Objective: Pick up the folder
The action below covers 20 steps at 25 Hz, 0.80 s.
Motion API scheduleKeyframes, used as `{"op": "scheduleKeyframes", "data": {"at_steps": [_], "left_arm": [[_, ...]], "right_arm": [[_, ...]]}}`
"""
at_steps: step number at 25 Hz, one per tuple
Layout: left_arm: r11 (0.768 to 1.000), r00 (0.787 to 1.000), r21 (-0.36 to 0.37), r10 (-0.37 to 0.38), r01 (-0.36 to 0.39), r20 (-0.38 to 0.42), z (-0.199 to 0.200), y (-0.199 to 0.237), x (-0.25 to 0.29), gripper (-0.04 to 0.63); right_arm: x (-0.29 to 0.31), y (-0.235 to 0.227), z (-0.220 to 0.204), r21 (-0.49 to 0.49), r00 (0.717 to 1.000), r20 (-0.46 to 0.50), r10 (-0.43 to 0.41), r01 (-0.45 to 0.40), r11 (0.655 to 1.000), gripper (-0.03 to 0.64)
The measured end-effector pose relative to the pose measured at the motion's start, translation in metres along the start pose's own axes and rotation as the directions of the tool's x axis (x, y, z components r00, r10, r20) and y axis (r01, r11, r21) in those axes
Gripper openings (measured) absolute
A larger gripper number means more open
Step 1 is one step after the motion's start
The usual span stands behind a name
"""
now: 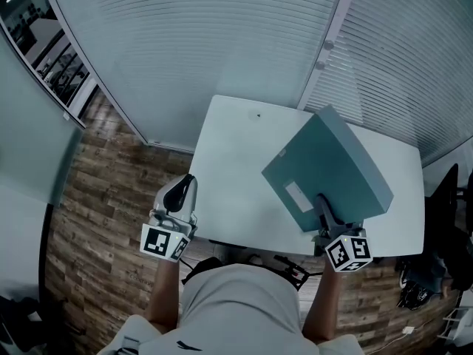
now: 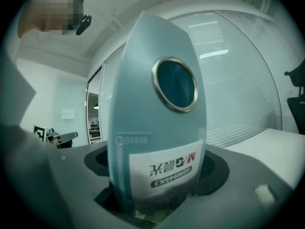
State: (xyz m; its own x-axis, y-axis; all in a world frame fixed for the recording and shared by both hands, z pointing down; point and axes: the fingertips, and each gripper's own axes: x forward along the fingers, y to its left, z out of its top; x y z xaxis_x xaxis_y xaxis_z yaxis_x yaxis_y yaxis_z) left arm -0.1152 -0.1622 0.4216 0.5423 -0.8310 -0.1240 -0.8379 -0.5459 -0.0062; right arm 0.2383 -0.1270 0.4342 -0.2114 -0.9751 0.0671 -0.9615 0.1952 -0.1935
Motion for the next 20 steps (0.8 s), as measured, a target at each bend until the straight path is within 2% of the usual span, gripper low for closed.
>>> {"op": "scheduleKeyframes", "data": {"at_steps": [7,20], "left_arm": [[0.999,0.999,0.017,0.039,-0.039,-0.007,0.002,0.014,-0.012,0.017],[0.999,0.999,0.033,0.035,-0.035,-0.008,0.009,0.012,-0.009,0.008]], "right_arm": [[-0.004,-0.001,-0.010,-0.048,0.999,-0.042,-0.021,0.019,0.999,0.419],[-0.001,0.000,-0.005,-0.021,0.999,-0.036,0.002,-0.002,1.000,0.417]]}}
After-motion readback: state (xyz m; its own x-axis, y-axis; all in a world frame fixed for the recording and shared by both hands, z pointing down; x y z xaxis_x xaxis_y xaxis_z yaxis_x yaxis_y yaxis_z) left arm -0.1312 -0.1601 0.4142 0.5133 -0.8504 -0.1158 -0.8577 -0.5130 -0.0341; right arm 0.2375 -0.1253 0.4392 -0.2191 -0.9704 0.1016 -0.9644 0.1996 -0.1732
